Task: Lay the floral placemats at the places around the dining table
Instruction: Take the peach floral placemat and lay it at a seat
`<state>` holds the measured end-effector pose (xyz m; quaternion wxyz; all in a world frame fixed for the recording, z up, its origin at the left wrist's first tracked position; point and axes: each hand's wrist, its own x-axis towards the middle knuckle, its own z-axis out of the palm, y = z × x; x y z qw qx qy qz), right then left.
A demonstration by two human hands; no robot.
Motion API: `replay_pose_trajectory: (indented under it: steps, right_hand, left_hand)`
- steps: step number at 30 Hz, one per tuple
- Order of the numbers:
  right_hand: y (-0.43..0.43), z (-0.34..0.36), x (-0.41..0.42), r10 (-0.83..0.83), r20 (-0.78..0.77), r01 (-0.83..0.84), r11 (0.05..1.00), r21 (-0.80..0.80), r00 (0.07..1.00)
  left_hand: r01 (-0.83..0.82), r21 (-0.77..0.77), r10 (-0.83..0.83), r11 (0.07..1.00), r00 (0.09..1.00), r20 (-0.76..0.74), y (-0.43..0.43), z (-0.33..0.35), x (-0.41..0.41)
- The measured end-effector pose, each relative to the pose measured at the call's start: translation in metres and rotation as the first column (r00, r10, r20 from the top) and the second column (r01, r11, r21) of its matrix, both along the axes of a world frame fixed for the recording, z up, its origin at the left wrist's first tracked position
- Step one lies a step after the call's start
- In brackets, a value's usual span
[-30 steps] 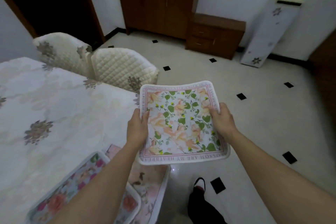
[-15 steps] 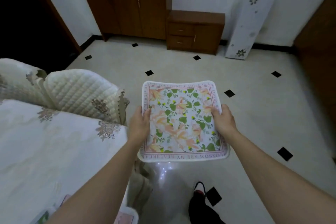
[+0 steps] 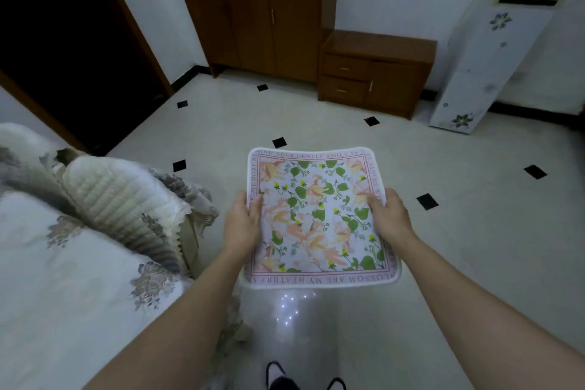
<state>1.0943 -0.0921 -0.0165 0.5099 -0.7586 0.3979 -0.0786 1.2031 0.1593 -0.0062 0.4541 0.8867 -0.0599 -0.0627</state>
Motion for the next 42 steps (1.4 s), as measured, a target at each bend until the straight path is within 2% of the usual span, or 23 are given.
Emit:
replay_pose_trajectory:
  steps: [10, 21, 27, 35, 42]
  right_hand:
    - [-0.041, -0.007, 0.132, 0.097, 0.000, -0.097, 0.995, -0.006, 0.995]
    - [-0.070, 0.010, 0.348, 0.151, 0.017, -0.150, 0.988, -0.039, 0.988]
    - [-0.070, 0.006, 0.445, 0.206, 0.001, -0.205, 0.978, -0.037, 0.979]
    - [-0.051, -0.005, 0.588, 0.354, -0.001, -0.354, 0.935, -0.036, 0.935]
    - [-0.042, -0.012, 0.734, 0.505, 0.029, -0.505, 0.863, -0.005, 0.862]
  left_hand:
    - [-0.084, -0.012, 0.084, 0.996, 0.996, -0.008, -0.031, -0.024, 0.112]
    - [-0.144, -0.060, 0.144, 0.988, 0.990, -0.012, -0.063, -0.017, 0.314]
    - [-0.210, -0.047, 0.211, 0.977, 0.977, 0.011, -0.059, -0.017, 0.395]
    - [-0.378, -0.069, 0.376, 0.923, 0.926, -0.033, -0.033, -0.025, 0.489]
    - [-0.537, -0.048, 0.536, 0.843, 0.844, -0.023, -0.028, -0.023, 0.592]
